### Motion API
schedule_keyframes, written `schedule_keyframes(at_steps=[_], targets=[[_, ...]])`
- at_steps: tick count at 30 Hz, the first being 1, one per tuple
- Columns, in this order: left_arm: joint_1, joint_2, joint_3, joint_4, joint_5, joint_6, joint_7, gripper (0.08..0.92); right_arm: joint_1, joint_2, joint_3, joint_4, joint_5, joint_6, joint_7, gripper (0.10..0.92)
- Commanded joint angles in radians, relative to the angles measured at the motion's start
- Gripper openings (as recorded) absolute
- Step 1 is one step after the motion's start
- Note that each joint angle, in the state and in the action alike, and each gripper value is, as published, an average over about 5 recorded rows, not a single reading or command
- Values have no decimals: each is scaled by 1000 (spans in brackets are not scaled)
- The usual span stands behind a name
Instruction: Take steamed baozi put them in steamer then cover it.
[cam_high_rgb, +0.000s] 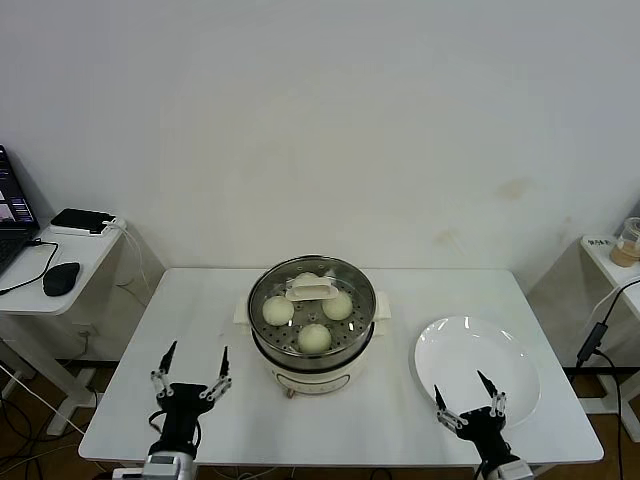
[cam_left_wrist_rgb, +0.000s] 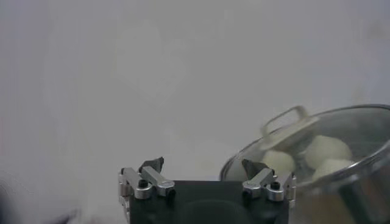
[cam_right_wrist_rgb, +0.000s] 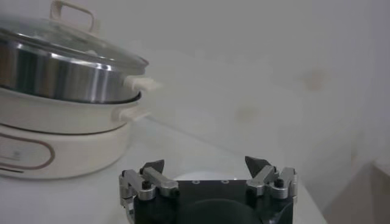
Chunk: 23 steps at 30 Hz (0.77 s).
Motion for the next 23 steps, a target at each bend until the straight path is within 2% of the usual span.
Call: schedule_keyframes(at_steps=[1, 11, 23], targets=[[49, -14, -89, 18, -167, -23, 6, 823, -15, 1, -17, -3, 24, 5, 0, 823], [43, 3, -112, 10, -156, 2, 16, 823, -28, -5, -20, 11, 51, 5, -8, 823], [52, -3, -103, -6, -170, 59, 20, 823, -26, -28, -65, 32, 157, -1, 19, 823]])
